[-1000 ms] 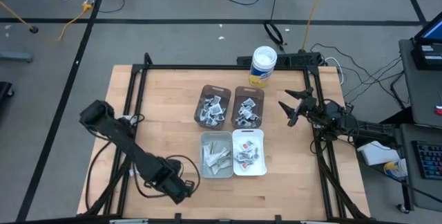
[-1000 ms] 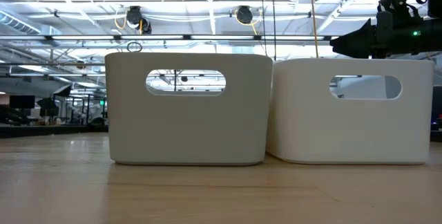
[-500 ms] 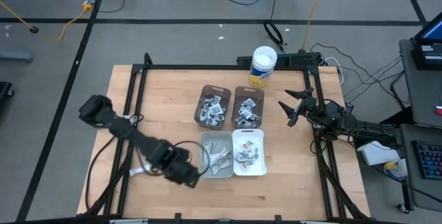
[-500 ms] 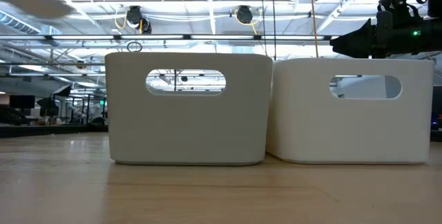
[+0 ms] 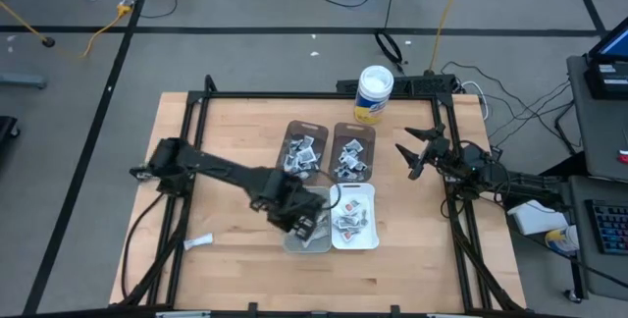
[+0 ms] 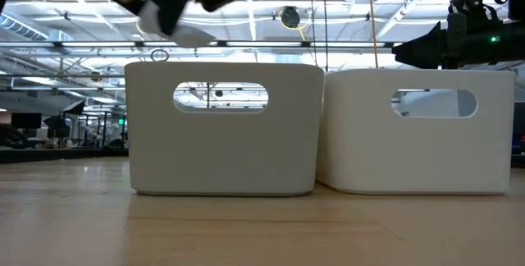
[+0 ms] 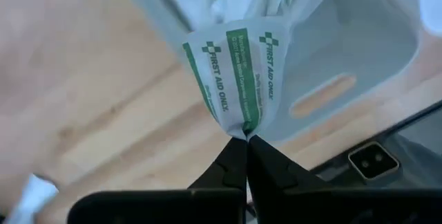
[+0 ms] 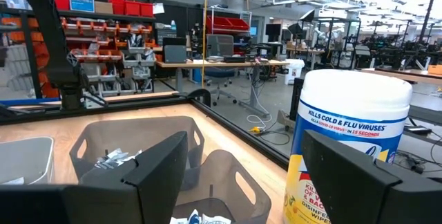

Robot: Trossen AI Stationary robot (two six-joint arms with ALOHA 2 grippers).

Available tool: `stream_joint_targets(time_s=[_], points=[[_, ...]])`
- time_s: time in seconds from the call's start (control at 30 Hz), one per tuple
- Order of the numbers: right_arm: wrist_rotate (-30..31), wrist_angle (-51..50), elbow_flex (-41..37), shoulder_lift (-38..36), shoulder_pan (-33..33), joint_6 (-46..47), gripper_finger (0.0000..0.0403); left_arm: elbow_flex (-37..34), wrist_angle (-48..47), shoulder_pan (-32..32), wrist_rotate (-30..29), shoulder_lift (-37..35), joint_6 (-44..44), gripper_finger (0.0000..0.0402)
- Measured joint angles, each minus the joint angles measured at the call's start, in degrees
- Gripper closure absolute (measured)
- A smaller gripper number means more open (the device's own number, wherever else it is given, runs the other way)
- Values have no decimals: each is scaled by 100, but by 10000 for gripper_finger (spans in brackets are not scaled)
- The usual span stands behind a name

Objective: Pick & Place First Aid Supplies
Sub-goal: Put the green pad into the gray bin

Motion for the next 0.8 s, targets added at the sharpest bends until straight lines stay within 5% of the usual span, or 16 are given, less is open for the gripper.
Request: stream_joint_targets(time_s=[0.33, 0.8], points=[[1, 0, 2, -1, 0, 0, 124, 1498, -837, 544, -166, 835, 989, 399], [1, 0, 0, -1, 1, 0, 124, 1494, -749, 553, -244, 1711, 1240, 396]])
